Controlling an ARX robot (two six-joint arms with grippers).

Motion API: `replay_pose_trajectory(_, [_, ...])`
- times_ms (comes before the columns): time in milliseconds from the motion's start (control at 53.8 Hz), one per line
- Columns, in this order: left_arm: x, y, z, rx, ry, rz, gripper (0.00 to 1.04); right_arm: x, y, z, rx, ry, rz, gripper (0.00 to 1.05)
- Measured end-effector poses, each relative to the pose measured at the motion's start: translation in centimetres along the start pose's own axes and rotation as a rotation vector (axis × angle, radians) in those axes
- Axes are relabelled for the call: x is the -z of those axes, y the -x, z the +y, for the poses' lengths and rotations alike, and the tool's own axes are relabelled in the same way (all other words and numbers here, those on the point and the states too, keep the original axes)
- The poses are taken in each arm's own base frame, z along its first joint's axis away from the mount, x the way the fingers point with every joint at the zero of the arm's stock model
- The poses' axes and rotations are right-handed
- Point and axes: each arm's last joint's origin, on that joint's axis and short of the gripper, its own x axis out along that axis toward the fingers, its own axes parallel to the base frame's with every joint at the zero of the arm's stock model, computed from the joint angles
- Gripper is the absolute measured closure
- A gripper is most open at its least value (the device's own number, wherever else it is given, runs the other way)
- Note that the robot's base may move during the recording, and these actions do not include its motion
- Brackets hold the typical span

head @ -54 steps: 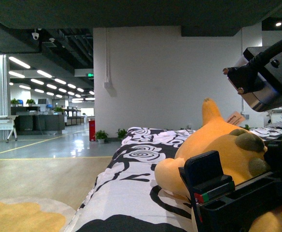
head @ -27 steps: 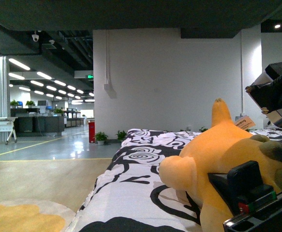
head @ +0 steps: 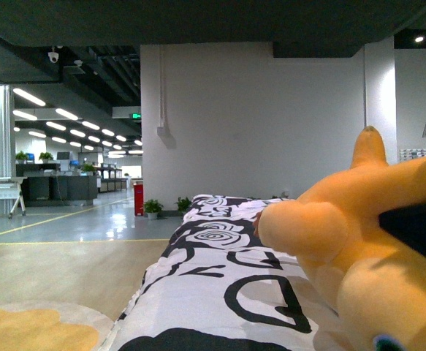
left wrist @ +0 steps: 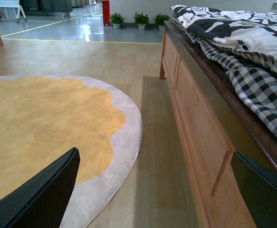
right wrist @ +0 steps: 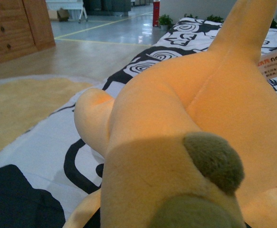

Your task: Put away toys

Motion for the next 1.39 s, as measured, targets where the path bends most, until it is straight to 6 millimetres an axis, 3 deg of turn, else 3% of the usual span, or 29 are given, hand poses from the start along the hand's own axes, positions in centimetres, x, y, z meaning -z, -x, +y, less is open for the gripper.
replay_pose_trajectory(260, [0.0,0.0,0.0,0.000,0.000,0.000,0.06,-2.1,4.0,-2.0,-0.035,-0.103,-0.097,0.86])
replay_pose_trajectory(483, [0.0,0.0,0.0,0.000,0.000,0.000,0.06,0.4,9.1,-3.2,-0.068,-0.189,-0.071,0.86])
replay_pose_trajectory(687, [0.0,0.0,0.0,0.000,0.000,0.000,0.06,2.1,11.7,-2.4,-0.092,-0.198,-0.103,0.86])
replay_pose_trajectory(873, [0.0,0.0,0.0,0.000,0.000,0.000,0.06,4.1,12.5,-1.2,-0.078,-0.128,-0.142,0.86])
replay_pose_trajectory(1096, [0.0,0.0,0.0,0.000,0.000,0.000,0.06,6.0,12.8,-2.3,-0.024,-0.105,-0.164,0.86])
replay_pose_trajectory(1393, [0.0,0.0,0.0,0.000,0.000,0.000,0.06,6.6,12.9,-2.3,-0.022,-0.134,-0.164,0.86])
